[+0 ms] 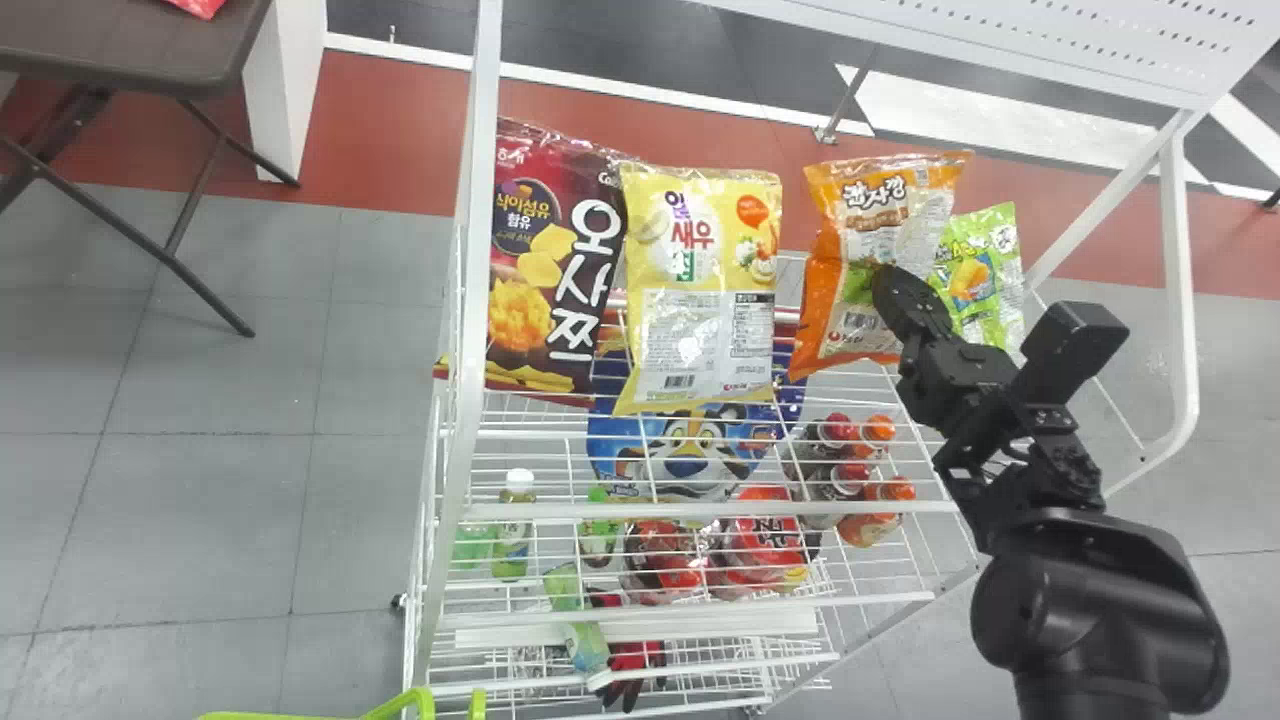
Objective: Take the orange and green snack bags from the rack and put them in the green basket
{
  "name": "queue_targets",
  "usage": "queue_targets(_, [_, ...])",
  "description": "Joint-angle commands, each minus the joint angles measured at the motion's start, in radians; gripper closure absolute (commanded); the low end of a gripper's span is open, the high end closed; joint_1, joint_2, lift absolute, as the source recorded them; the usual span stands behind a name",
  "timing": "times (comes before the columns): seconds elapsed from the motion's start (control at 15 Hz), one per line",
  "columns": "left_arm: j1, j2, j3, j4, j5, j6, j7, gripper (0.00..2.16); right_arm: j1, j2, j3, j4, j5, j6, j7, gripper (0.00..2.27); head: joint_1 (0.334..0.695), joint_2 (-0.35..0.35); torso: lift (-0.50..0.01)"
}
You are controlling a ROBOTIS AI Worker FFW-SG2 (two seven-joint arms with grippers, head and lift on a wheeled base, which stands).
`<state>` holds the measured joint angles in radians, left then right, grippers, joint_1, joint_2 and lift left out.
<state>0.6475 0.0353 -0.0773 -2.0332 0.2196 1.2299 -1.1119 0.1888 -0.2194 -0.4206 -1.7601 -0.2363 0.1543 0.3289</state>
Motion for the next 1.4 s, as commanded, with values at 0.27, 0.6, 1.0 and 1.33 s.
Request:
queue_targets(0.27, [-0.002,0.0,0.002,-0.002,0.003,-0.01,0.0,2.13,0.169,0.054,-0.078,-0.268,-0.149,0.103,0.065,2.23,0.695,-0.35,0.0])
queue_targets(0.6, [-0.012,-0.005,-0.001,-0.002,0.003,-0.01,0.003,2.13,0.281,0.107,-0.168,-0.476,-0.245,0.379,0.124,2.23,0.695,-0.35,0.0])
queue_targets(1.0, [-0.019,-0.009,0.001,-0.002,0.003,-0.01,0.007,2.13,0.371,0.152,-0.213,-0.562,-0.374,0.726,0.239,2.23,0.695,-0.35,0.0])
queue_targets(1.33, [-0.019,-0.011,0.002,-0.007,0.009,-0.01,0.01,2.13,0.429,0.16,-0.213,-0.662,-0.425,0.999,0.308,2.23,0.695,-0.35,0.0])
